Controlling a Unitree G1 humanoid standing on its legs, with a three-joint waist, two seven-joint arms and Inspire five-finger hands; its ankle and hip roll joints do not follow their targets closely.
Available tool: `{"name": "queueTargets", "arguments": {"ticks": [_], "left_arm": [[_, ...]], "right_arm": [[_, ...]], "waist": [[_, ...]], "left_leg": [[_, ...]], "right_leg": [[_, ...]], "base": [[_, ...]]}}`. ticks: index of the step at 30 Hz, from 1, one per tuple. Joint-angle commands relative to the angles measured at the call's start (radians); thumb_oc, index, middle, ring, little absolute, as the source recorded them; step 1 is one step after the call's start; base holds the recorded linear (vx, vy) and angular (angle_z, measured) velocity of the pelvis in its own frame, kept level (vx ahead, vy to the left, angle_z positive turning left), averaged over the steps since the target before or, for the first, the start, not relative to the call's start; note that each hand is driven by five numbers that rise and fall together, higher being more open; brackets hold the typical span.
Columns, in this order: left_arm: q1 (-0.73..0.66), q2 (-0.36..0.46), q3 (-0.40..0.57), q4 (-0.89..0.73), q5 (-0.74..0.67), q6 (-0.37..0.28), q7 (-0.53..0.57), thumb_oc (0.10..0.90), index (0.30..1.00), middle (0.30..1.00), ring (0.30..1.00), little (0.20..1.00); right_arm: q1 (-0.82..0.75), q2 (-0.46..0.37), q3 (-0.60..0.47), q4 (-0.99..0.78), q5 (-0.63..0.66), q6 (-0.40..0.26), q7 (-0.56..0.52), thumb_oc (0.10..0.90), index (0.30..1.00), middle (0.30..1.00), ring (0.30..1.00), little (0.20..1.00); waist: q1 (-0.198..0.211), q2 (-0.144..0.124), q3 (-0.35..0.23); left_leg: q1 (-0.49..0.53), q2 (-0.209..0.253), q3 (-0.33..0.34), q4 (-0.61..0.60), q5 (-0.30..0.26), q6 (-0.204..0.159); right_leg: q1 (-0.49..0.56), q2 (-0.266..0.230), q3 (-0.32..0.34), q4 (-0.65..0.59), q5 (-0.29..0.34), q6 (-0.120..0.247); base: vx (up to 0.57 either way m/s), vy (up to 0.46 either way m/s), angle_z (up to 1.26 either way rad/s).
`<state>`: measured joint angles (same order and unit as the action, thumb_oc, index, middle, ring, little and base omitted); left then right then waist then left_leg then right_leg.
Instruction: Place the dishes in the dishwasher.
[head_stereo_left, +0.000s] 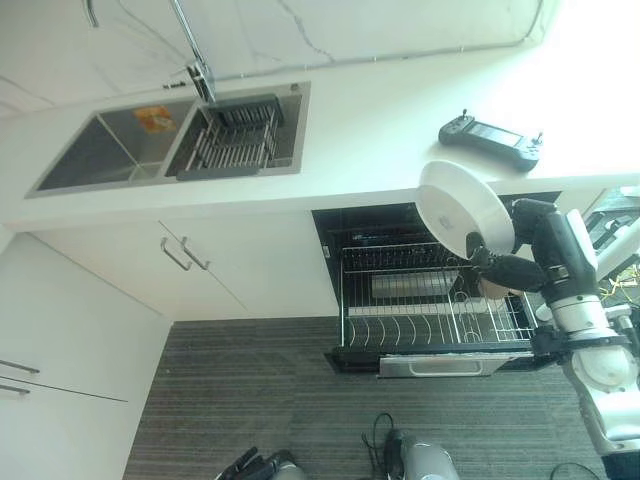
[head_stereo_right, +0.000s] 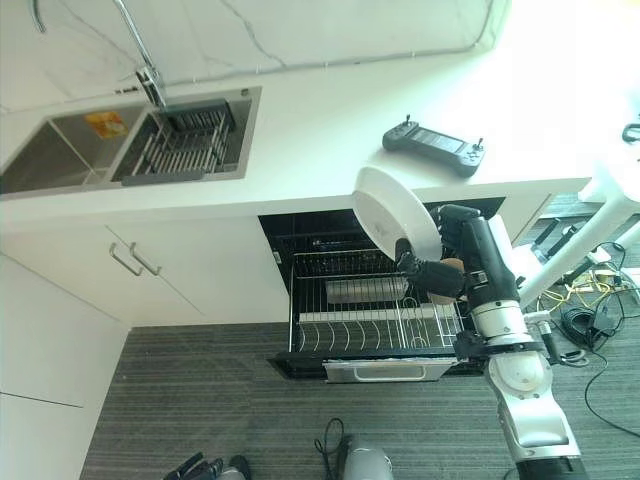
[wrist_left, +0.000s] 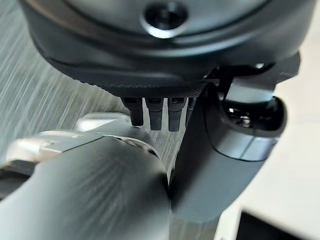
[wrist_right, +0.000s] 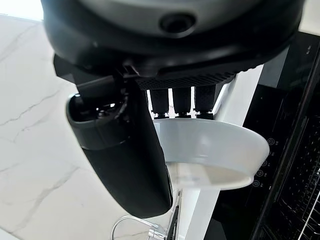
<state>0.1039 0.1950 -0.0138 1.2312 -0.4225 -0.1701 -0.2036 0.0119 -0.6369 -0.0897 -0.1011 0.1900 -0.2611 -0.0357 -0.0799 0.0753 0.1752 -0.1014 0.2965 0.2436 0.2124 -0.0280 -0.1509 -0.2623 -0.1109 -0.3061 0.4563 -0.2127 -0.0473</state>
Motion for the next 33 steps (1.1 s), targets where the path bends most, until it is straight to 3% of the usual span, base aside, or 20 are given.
{"name": "queueTargets", "arguments": {"ticks": [1, 11, 16, 19, 22, 28, 33], "left_arm": [[0.098, 0.045, -0.025, -0.011, 0.051, -0.007, 0.016, 0.800, 0.900, 0.900, 0.900, 0.900], [0.067, 0.110, 0.004, -0.033, 0.067, 0.021, 0.022, 0.800, 0.900, 0.900, 0.900, 0.900], [0.067, 0.120, -0.029, -0.033, 0.116, 0.034, 0.023, 0.800, 0.900, 0.900, 0.900, 0.900], [0.065, 0.135, -0.070, -0.057, 0.140, 0.045, 0.020, 0.800, 0.900, 0.900, 0.900, 0.900], [0.064, 0.148, -0.085, -0.075, 0.137, 0.042, 0.025, 0.800, 0.900, 0.900, 0.900, 0.900], [0.048, 0.190, -0.104, -0.202, 0.127, -0.094, 0.140, 0.800, 0.900, 0.900, 0.900, 0.900], [0.013, 0.205, -0.137, -0.256, 0.102, -0.139, 0.136, 0.800, 0.900, 0.900, 0.900, 0.900]], "right_arm": [[-0.053, 0.006, -0.045, -0.122, -0.118, -0.154, -0.039, 0.400, 0.300, 0.300, 0.300, 0.300], [-0.057, -0.093, 0.010, 0.020, -0.318, -0.163, -0.091, 0.400, 0.300, 0.300, 0.300, 0.300], [-0.136, -0.128, 0.121, 0.201, -0.384, -0.167, -0.118, 0.400, 0.300, 0.300, 0.300, 0.300], [-0.256, -0.132, 0.238, 0.429, -0.436, -0.154, -0.167, 0.400, 0.300, 0.300, 0.300, 0.300], [-0.331, -0.136, 0.301, 0.544, -0.460, -0.132, -0.202, 0.400, 0.300, 0.300, 0.300, 0.300], [-0.462, -0.168, 0.367, 0.707, -0.501, -0.097, -0.356, 0.400, 0.300, 0.300, 0.300, 0.300], [-0.584, -0.177, 0.441, 0.882, -0.530, -0.092, -0.441, 0.400, 0.300, 0.300, 0.300, 0.300]], "waist": [[0.011, -0.058, -0.042], [0.033, -0.077, -0.054], [0.071, -0.085, -0.054], [0.113, -0.085, -0.054], [0.136, -0.083, -0.055], [0.186, -0.069, -0.030], [0.228, -0.051, 0.029]], "left_leg": [[-0.047, -0.028, 0.015, 0.088, -0.076, 0.029], [-0.037, -0.044, 0.006, 0.088, -0.100, 0.047], [-0.040, -0.053, -0.013, 0.088, -0.104, 0.053], [-0.043, -0.059, -0.038, 0.088, -0.102, 0.053], [-0.045, -0.061, -0.051, 0.088, -0.098, 0.050], [-0.084, -0.074, -0.092, 0.088, -0.080, 0.046], [-0.140, -0.091, -0.128, 0.088, -0.060, 0.049]], "right_leg": [[0.120, -0.144, 0.053, -0.156, 0.093, 0.189], [0.127, -0.164, 0.040, -0.156, 0.105, 0.210], [0.133, -0.168, 0.027, -0.156, 0.105, 0.210], [0.148, -0.169, 0.008, -0.156, 0.098, 0.205], [0.158, -0.171, -0.004, -0.156, 0.095, 0.204], [0.143, -0.173, -0.018, -0.156, 0.099, 0.201], [0.103, -0.180, -0.022, -0.156, 0.114, 0.198]], "base": [[0.05, 0.139, -0.04], [0.01, 0.047, -0.04], [0.01, -0.030, 0.10], [0.07, -0.072, 0.22], [0.06, -0.041, 0.08], [0.01, -0.034, 0.13], [-0.11, -0.041, 0.16]]}}
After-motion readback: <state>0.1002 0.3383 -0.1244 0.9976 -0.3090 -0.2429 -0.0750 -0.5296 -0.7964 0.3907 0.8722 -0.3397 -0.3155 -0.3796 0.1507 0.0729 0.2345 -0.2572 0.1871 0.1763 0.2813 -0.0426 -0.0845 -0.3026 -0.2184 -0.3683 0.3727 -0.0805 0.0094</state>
